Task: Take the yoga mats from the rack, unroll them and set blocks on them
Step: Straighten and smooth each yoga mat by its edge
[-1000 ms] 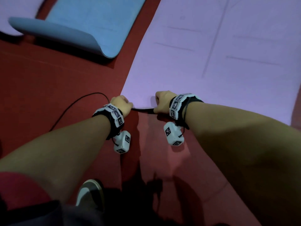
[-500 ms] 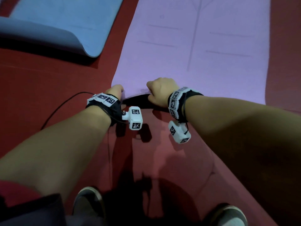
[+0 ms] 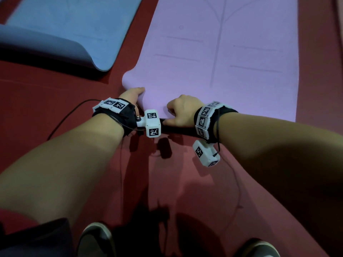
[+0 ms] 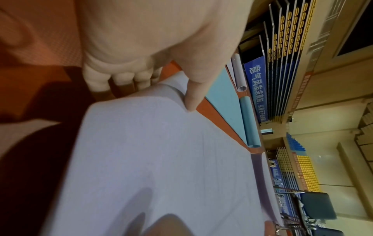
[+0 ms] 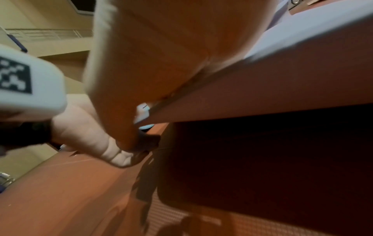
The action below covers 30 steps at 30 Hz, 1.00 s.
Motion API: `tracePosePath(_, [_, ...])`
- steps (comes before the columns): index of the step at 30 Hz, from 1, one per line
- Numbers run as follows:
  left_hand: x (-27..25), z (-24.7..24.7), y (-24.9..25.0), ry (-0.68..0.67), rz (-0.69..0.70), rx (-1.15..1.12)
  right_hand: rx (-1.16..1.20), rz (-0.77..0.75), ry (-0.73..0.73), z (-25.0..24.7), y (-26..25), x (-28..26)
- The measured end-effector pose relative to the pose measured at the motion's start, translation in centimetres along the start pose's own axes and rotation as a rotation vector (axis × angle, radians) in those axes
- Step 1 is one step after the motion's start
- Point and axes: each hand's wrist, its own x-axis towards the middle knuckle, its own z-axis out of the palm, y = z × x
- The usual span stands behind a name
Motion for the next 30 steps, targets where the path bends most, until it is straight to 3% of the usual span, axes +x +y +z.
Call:
tracePosePath(5, [-2.0, 1.6, 1.7, -0.024, 0.041, 0.054, 0.050, -0.012, 0.091, 0.0, 1.2, -0.4])
tracePosePath(9, [-2.1, 2.5, 2.1, -0.113, 0.062, -0.051, 0.120, 0.018, 0.198, 0.7, 1.7, -0.4])
tracePosePath(18, [-2.5, 5.0, 2.4, -0.296, 0.073, -0.171, 0.115, 0.111, 0.225, 1.7, 1.6, -0.5])
tracePosePath(23, [-3.0, 5.4, 2.8, -0.277, 0.126, -0.170, 0.185, 0.246, 0.188, 1.4, 2.2, -0.6])
tracePosePath(30, [-1.3, 3.7, 2.0, -0.123, 0.139, -0.156, 0.168, 0.313, 0.092, 1.3, 2.1, -0.8])
